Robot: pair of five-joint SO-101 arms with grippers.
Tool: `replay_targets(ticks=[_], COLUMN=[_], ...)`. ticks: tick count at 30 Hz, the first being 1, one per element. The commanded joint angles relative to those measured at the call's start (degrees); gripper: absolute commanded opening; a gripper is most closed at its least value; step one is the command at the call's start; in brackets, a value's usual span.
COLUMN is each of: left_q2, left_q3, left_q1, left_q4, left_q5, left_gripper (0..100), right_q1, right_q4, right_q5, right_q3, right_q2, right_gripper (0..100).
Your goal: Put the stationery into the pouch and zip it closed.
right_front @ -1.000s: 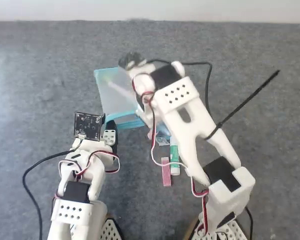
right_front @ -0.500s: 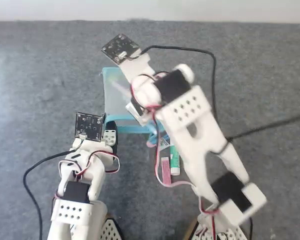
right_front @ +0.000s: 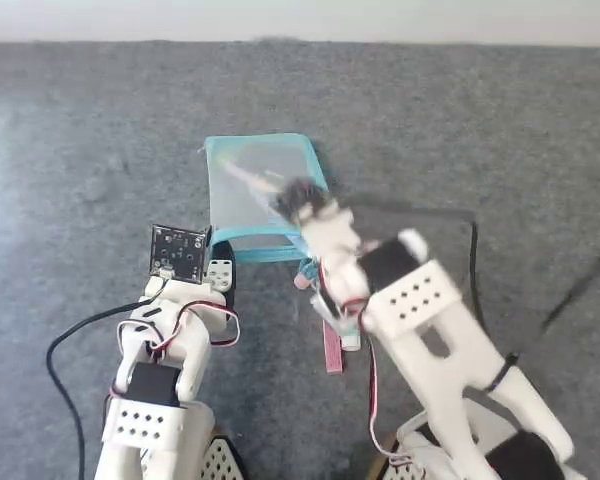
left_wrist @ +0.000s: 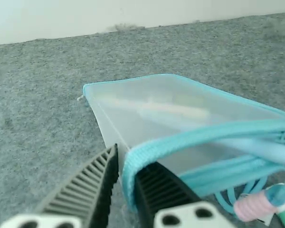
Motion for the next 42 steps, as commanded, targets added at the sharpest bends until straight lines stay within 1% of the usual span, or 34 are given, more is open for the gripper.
replay_targets(ticks=[1,7,12,16,20,25,32,34,36,38,40,42], left_q2=[-0.7,-0.8,-0.8,-0.7,-0.6,-0.6,-0.6,-0.6,-0.6,-0.6,-0.6,-0.6], left_q3=[-0.7,-0.7,-0.9,-0.9,-0.9,-0.9,-0.9,-0.8,-0.8,-0.8,-0.8,-0.8], left_q1=[0.1,0.1,0.1,0.2,0.2,0.2,0.4,0.4,0.5,0.5,0.5,0.4], left_q4=[-1.5,-1.5,-1.6,-1.6,-1.6,-1.5,-1.5,-1.5,-1.4,-1.4,-1.4,-1.4], left_q5=[-0.4,-0.4,-0.3,-0.3,-0.3,-0.3,-0.3,-0.3,-0.3,-0.3,-0.3,-0.3], left_gripper=[1,1,1,1,1,1,1,1,1,1,1,1], right_q1=[0.8,0.8,0.8,-0.2,0.1,3.4,9.8,12.4,14.7,15.8,15.9,15.9], right_q4=[-5.5,-5.7,-11.4,-13.9,-14.1,-15.9,-18.2,-18.2,-18.9,-20.2,-20.1,-20.0], right_q5=[-4.0,-6.2,-6.8,-13.9,-17.5,-17.9,-17.7,-17.4,-16.4,-12.3,-9.1,-8.5], right_q3=[6.1,7.5,11.9,12.2,11.2,10.4,9.8,9.5,9.4,9.4,9.4,9.4], right_q2=[-3.4,-3.3,-2.2,1.6,5.8,11.3,17.1,17.3,17.1,17.1,17.1,17.0], right_gripper=[22.7,22.7,22.7,22.7,22.8,22.8,22.3,17.4,8.6,0.3,2.1,0.8])
